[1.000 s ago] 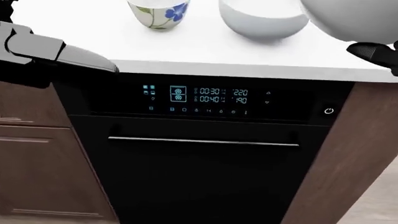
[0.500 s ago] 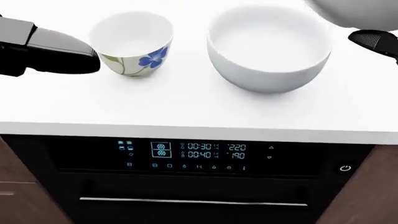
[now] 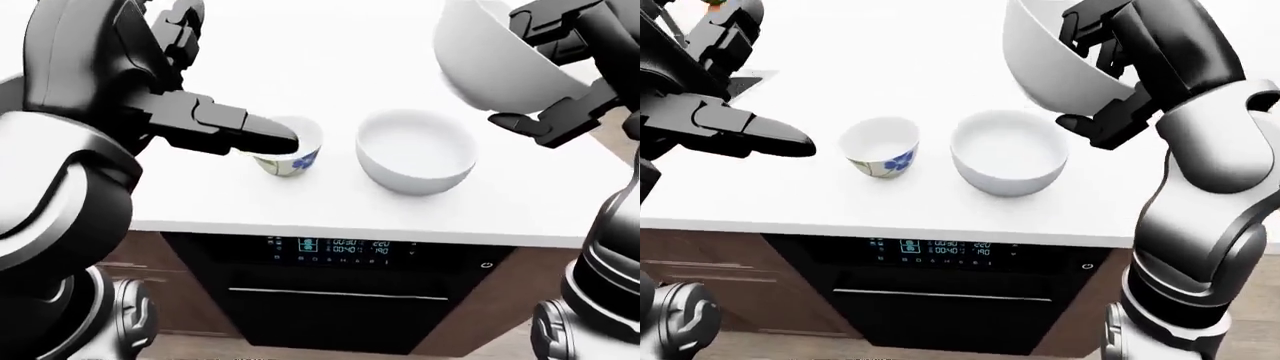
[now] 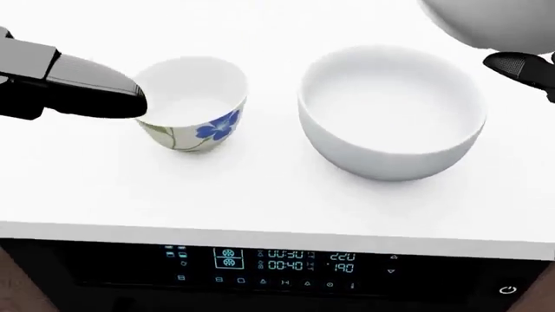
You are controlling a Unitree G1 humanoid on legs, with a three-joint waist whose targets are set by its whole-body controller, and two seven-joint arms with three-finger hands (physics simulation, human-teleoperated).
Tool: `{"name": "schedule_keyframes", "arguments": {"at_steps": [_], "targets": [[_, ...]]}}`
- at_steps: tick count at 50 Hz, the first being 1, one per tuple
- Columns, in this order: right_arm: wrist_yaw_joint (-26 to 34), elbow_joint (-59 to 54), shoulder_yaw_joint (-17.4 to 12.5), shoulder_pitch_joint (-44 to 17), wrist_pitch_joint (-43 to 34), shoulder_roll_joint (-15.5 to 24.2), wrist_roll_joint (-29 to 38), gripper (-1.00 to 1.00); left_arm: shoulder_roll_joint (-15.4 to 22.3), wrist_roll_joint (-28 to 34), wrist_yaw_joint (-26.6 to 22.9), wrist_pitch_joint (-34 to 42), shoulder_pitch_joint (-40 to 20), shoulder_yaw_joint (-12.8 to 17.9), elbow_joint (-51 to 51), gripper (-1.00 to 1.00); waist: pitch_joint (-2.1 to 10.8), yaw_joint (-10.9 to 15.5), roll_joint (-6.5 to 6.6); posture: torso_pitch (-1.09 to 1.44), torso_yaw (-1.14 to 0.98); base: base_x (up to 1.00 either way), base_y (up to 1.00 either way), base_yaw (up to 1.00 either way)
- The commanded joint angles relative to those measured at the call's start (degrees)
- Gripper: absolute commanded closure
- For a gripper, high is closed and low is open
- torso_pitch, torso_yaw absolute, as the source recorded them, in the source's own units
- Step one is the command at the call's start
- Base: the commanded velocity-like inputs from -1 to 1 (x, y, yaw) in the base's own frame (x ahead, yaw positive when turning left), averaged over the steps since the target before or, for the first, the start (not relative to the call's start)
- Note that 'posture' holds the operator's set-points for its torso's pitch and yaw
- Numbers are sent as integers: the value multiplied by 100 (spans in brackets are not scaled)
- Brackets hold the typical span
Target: Stack the bowls from largest to smallest.
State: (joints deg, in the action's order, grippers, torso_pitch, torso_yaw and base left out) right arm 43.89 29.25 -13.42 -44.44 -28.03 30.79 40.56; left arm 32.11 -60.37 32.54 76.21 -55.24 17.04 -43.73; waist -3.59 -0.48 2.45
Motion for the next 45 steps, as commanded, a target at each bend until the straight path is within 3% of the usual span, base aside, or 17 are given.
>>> {"name": "schedule_keyframes", "arguments": {"at_steps": [1,4,5,6,11,14,16,17,20,25,35,45], "targets": [[-98,70,26,-153,36,2,-14,100,130,-42,123,-183,-77,80,40,-100,83,92,46,0,0,0,0,66],[-87,77,24,-181,19,16,-3,100,200,-151,200,-231,-85,66,69,-100,140,87,148,0,0,0,0,74],[-98,55,17,-203,25,29,-5,100,223,-190,230,-253,-92,55,82,-100,178,5,113,0,0,0,6,0],[-88,57,11,-208,29,42,-13,100,236,-217,254,-275,-90,42,88,-100,88,61,24,0,0,0,0,0],[-75,57,-19,-173,45,73,-51,100,285,-241,285,-367,-80,-39,128,-100,-12,3,-74,0,0,0,0,0],[-47,56,-25,-115,66,99,-52,100,290,-201,262,-426,-16,-76,115,-100,30,40,-233,0,0,0,0,0],[-1,44,-23,-64,73,121,-24,100,278,-193,258,-428,3,-77,100,-100,76,98,-435,0,0,0,0,0],[-5,4,-24,-57,96,123,-14,100,269,-201,269,-416,-1,-82,89,-100,41,79,-259,0,0,0,0,0],[-17,-134,-9,-87,153,133,12,100,265,-196,261,-417,5,-78,86,-100,113,49,-241,0,0,0,0,0],[42,-384,70,-158,265,138,153,100,211,-81,188,-464,109,-114,39,-100,120,7,-151,0,0,0,0,0],[28,-1338,530,-580,1074,-72,808,100,61,210,-23,-441,178,-135,-2,-100,112,-74,-108,0,0,0,0,0],[83,-2303,721,-1074,1945,-428,1428,100,53,322,-159,-431,189,-60,8,-100,99,-88,-92,0,0,0,0,0]]}}
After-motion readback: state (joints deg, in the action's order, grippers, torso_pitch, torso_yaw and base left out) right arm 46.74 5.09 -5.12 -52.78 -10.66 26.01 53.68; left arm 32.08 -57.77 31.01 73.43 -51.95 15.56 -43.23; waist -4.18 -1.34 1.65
